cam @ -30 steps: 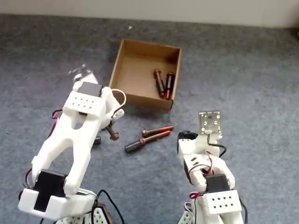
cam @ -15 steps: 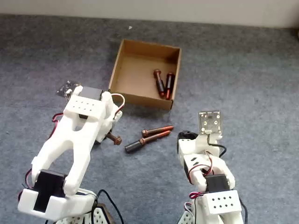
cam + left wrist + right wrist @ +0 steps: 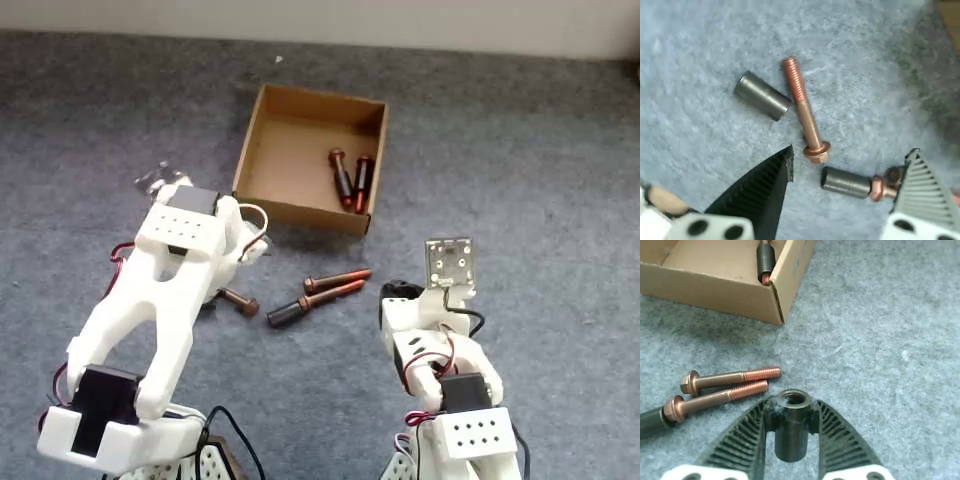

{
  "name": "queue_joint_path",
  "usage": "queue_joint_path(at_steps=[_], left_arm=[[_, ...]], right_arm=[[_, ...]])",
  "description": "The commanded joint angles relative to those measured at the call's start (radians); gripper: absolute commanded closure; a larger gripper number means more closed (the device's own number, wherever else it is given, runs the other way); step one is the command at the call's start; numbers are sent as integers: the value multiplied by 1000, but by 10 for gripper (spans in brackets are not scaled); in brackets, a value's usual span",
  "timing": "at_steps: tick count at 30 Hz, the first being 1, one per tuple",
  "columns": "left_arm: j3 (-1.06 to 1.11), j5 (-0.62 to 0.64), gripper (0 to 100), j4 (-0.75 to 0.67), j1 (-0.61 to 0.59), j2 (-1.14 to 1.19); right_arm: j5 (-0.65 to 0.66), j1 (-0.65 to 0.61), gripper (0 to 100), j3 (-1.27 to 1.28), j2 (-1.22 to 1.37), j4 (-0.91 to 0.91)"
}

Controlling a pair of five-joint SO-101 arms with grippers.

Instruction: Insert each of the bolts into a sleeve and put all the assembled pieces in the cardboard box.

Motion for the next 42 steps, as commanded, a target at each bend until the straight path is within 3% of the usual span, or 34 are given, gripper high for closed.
queue_joint_path(at_steps=[1,4,10,17,19,24,27,35,42], left_arm=[[-7,-400,659,9,-12,-38],[-5,-715,659,9,-13,-38],[-16,-1204,660,2,-76,-38],[-16,-1649,660,0,-104,-36],[-16,-1835,662,0,-99,-28],[-4,-2194,754,-43,-97,-27],[-4,-2252,775,-100,-97,-25],[39,-2259,732,-130,-39,-24],[145,-2262,733,-275,-12,-22]], right_arm=[[-9,13,995,-10,-18,-35],[-9,13,995,-10,-18,-35],[-9,13,995,-10,-18,-35],[-9,13,995,-10,-18,-35],[-9,13,995,-10,-18,-35],[-9,13,995,-10,-18,-35],[-9,13,995,-10,-18,-35],[-9,13,995,-10,-18,-35],[-9,13,995,-10,-18,-35]])
